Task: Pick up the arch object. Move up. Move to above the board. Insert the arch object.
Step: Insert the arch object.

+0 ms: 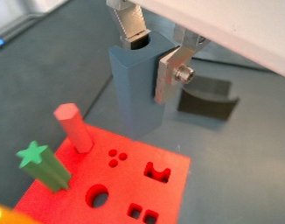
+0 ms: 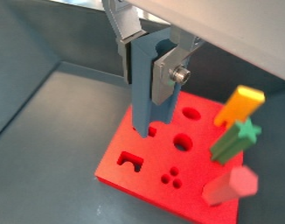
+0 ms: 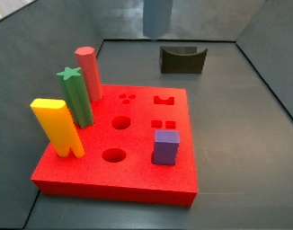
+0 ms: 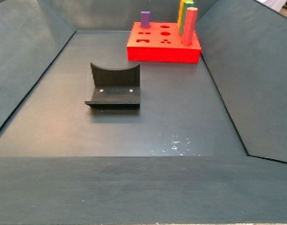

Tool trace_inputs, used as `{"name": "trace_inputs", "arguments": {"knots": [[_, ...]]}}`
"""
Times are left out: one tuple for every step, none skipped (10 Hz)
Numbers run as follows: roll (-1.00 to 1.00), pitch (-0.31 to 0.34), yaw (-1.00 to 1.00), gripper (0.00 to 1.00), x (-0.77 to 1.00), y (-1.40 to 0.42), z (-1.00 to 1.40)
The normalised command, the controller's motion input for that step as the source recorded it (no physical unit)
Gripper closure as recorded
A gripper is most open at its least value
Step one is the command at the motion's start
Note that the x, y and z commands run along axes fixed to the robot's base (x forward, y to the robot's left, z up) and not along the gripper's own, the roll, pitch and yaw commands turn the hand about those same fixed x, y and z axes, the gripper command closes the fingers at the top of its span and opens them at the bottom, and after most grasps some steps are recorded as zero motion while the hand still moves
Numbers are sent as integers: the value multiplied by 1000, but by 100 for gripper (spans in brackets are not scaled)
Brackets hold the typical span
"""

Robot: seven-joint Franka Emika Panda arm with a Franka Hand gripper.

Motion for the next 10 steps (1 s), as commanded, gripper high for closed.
{"name": "trace_inputs", "arguments": {"knots": [[0, -30, -1000, 100, 0, 0, -537], [10, -50, -1000, 100, 0, 0, -486], [0, -66, -1000, 100, 0, 0, -457], [0, -89, -1000, 100, 0, 0, -431], [-39, -57, -1000, 100, 0, 0, -426], [-79, -70, -1000, 100, 0, 0, -391], [-113, -109, -960, 100, 0, 0, -391], [-171, -146, -869, 100, 0, 0, -417], [-166, -126, -871, 100, 0, 0, -429], [-129, -59, -880, 100, 23, 0, -531]]}}
